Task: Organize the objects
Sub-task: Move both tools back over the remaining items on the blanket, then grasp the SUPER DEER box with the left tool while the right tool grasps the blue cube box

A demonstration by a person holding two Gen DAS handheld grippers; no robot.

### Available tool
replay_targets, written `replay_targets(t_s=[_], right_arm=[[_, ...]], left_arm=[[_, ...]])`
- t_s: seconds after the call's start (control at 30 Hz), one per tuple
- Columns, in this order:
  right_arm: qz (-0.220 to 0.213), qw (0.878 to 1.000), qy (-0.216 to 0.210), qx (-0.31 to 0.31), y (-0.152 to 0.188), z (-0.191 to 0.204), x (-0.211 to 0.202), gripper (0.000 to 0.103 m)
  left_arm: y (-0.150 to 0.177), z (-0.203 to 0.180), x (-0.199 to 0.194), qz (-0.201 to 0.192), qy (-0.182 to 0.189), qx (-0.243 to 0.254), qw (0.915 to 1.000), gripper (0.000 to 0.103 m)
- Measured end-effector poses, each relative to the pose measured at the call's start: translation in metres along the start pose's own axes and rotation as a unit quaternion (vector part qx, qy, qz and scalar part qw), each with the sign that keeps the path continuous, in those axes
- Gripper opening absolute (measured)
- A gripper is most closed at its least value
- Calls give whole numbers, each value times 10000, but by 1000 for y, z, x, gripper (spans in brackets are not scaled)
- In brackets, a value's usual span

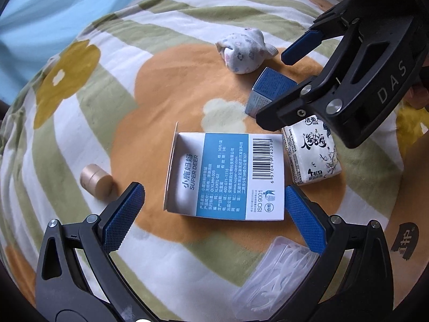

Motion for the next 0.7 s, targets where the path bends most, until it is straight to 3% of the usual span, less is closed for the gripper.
replay_targets(t_s=[0.13, 0.3, 0.37, 0.43, 0.63, 0.7], right_arm=[[5, 10000, -5, -16, -4, 2, 5, 97], [18, 10000, -97, 3, -4, 4, 9, 79], [-14, 9999, -150, 20, -5, 5, 8, 67], [6, 10000, -83, -14, -4, 5, 9, 61], [42, 9999, -137, 71, -1, 5, 10, 39], [14, 9997, -184, 127, -1, 3, 8, 39]], left_arm=[[-4, 0, 6, 18, 69, -15, 10000, 103], [-6, 1, 15, 78, 264, -211, 9994, 103], [-5, 0, 18, 93, 373, -274, 9989, 99], [-4, -2, 21, 153, 562, -354, 9977, 87], [-5, -2, 18, 140, 433, -367, 9983, 87], [-5, 0, 14, 105, 402, -410, 9983, 87]])
Point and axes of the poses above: each gripper's, at about its wrist camera, not at the fingertips, and x roughly the way its jaws point, z to its left, y to its underside, the point moved 10 cm from there along x, roughly the way its jaws point, and after that the axes turned 8 degrees about z, right-handed, at the moved point
